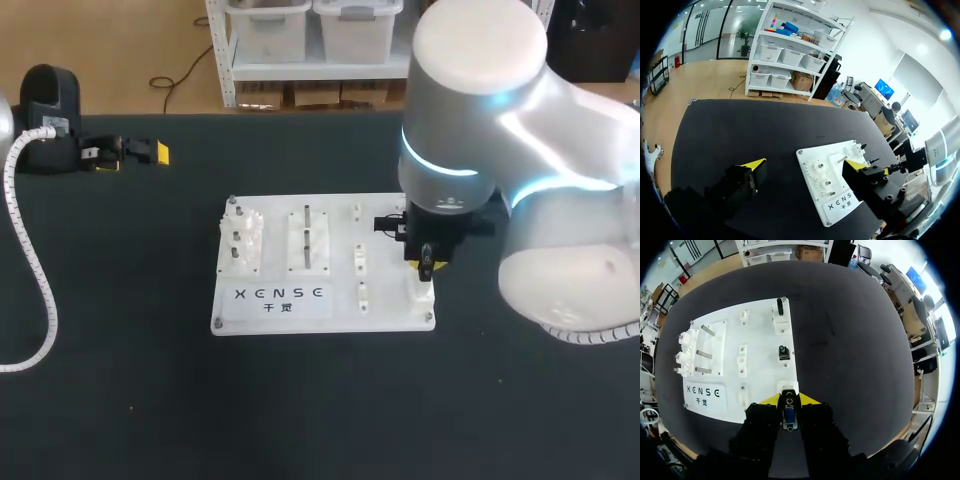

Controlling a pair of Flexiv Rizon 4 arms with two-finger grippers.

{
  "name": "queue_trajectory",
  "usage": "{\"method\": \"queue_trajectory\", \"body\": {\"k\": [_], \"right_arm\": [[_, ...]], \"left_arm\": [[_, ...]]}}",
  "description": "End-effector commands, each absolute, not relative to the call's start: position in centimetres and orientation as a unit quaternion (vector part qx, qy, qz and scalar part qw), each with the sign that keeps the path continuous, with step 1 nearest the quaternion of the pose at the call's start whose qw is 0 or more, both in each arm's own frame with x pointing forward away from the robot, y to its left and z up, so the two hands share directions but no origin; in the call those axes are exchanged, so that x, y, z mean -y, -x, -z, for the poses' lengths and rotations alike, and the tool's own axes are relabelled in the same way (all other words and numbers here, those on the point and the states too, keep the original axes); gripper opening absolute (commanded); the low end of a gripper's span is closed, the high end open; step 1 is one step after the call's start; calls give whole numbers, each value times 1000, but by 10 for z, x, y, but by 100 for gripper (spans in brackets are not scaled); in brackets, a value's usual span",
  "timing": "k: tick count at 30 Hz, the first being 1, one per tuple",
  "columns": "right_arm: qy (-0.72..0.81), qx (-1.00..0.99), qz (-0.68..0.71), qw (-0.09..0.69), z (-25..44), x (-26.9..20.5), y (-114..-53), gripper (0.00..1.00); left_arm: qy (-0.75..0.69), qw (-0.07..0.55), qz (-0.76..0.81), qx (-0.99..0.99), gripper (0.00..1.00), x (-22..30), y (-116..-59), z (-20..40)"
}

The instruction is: Insert the USB connector, Ethernet cable, and multi-pin plug into their matching sockets one by one.

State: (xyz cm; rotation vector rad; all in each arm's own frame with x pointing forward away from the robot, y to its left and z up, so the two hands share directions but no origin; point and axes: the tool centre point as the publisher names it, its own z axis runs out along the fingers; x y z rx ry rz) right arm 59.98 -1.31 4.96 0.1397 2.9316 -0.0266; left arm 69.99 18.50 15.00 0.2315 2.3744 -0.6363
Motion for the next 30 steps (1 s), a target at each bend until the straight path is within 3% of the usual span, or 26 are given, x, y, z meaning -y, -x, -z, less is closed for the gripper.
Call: {"method": "queue_trajectory", "body": {"k": [1, 20, 30], "right_arm": [[-50, -994, 15, 96, -23, 14, -602, 0], [-59, -995, -46, 73, -12, 8, -601, 0], [-37, -997, -8, 74, -5, 2, -595, 0]], "left_arm": [[-89, 330, 243, -908, 100, -185, -700, -150], [-89, 330, 243, -908, 100, -185, -700, -150], [-89, 330, 243, -908, 100, -185, -700, -150]]}}
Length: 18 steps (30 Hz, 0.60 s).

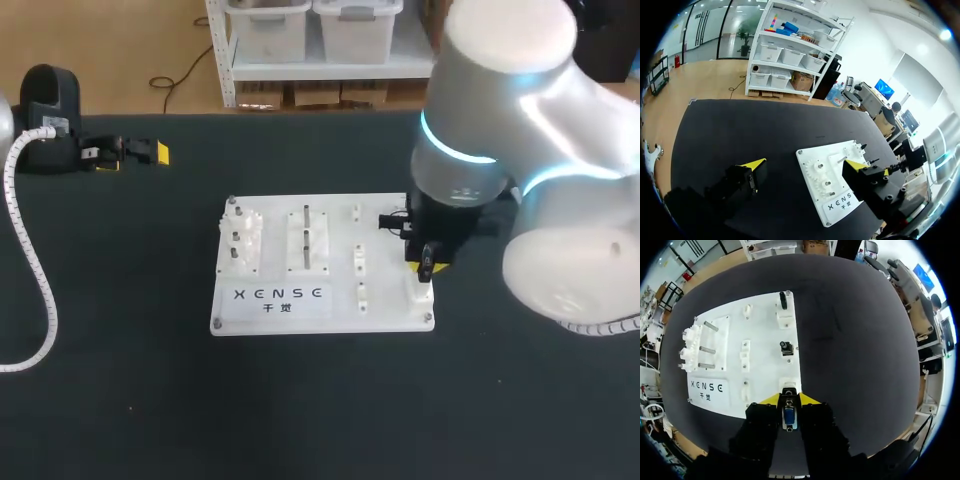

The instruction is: Insert the USB connector, Ethernet cable, and multi-pin plug into their matching sockets one by one.

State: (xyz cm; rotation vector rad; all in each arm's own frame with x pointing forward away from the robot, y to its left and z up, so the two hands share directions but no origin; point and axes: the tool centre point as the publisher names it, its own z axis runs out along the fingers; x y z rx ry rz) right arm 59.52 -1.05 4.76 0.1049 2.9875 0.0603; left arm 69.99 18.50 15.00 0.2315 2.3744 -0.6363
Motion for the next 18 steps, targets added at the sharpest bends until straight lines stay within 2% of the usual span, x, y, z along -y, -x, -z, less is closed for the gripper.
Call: {"method": "queue_trajectory", "body": {"k": [1, 2, 3, 5, 9, 10, 11, 18], "right_arm": [[-35, -997, -5, 75, -5, 2, -595, 0], [-34, -997, -4, 76, -5, 2, -595, 0], [-34, -997, -4, 76, -5, 3, -595, 6], [-34, -996, -1, 76, -5, 4, -595, 25], [-37, -996, -3, 80, -9, 7, -597, 49], [-38, -996, -3, 81, -11, 7, -597, 70], [-40, -996, -4, 83, -12, 7, -598, 100], [-49, -994, -11, 101, -26, 10, -604, 100]], "left_arm": [[-89, 330, 243, -908, 100, -185, -700, -150], [-89, 330, 243, -908, 100, -185, -700, -150], [-89, 330, 243, -908, 100, -185, -700, -150], [-89, 330, 243, -908, 100, -185, -700, -150], [-89, 330, 243, -908, 100, -185, -700, -150], [-89, 330, 243, -908, 100, -185, -700, -150], [-89, 330, 243, -908, 100, -185, -700, -150], [-89, 330, 243, -908, 100, -185, -700, -150]]}}
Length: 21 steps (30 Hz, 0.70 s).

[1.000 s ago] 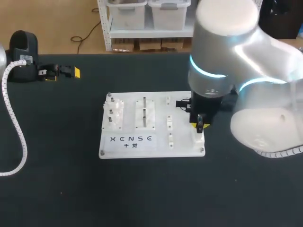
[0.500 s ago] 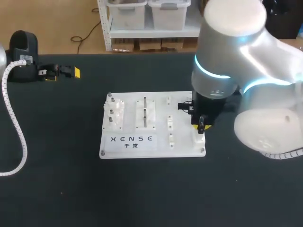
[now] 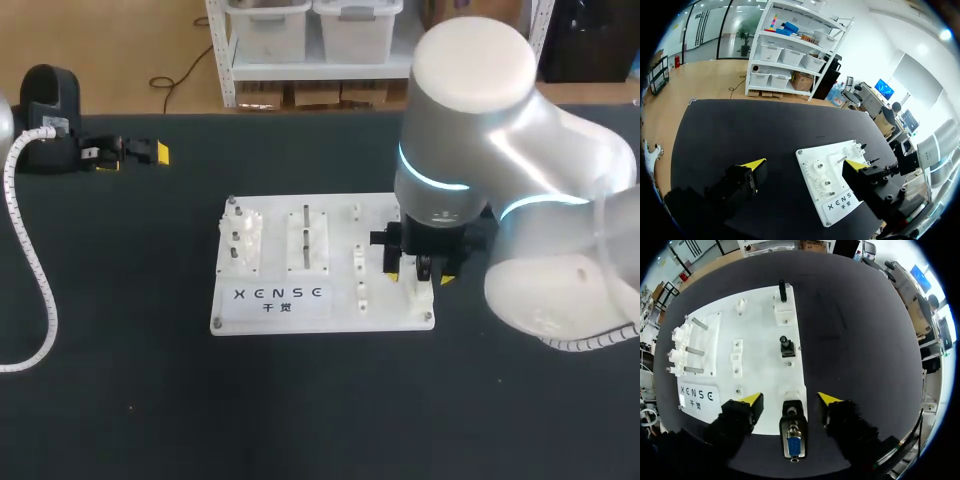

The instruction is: Insert the USB connector, Ethernet cable, and multi-pin plug into their matching sockets one by one.

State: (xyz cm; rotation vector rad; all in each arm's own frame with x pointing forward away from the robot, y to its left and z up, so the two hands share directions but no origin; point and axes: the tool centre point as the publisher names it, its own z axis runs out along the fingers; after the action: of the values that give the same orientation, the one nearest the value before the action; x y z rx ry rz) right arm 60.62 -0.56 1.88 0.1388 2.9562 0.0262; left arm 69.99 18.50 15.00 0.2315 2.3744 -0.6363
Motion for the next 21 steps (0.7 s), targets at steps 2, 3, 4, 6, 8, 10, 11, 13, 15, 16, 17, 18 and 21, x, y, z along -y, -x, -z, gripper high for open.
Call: {"method": "queue_trajectory", "body": {"k": [2, 3, 4, 6, 8, 10, 11, 13, 15, 16, 17, 18, 21], "right_arm": [[-54, -993, -14, 106, -31, 13, -606, 100], [-57, -992, -16, 110, -34, 14, -607, 100], [-60, -991, -18, 114, -38, 16, -608, 100], [-66, -990, -20, 121, -44, 20, -611, 100], [-70, -989, -19, 126, -48, 23, -613, 100], [-77, -988, -19, 132, -55, 28, -617, 100], [-78, -988, -18, 134, -57, 29, -618, 100], [-83, -986, -16, 142, -65, 33, -623, 100], [-88, -985, -13, 147, -72, 35, -628, 100], [-90, -984, -10, 151, -75, 36, -630, 100], [-92, -984, -8, 155, -79, 37, -633, 100], [-93, -983, -5, 160, -83, 38, -636, 100], [-98, -980, 20, 172, -94, 40, -644, 100]], "left_arm": [[-89, 330, 243, -908, 100, -185, -700, -150], [-89, 330, 243, -908, 100, -185, -700, -150], [-89, 330, 243, -908, 100, -185, -700, -150], [-89, 330, 243, -908, 100, -185, -700, -150], [-89, 330, 243, -908, 100, -185, -700, -150], [-89, 330, 243, -908, 100, -185, -700, -150], [-89, 330, 243, -908, 100, -185, -700, -150], [-89, 330, 243, -908, 100, -185, -700, -150], [-89, 330, 243, -908, 100, -185, -700, -150], [-89, 330, 243, -908, 100, -185, -700, -150], [-89, 330, 243, -908, 100, -185, -700, -150], [-89, 330, 243, -908, 100, -185, -700, -150], [-89, 330, 243, -908, 100, -185, -700, -150]]}}
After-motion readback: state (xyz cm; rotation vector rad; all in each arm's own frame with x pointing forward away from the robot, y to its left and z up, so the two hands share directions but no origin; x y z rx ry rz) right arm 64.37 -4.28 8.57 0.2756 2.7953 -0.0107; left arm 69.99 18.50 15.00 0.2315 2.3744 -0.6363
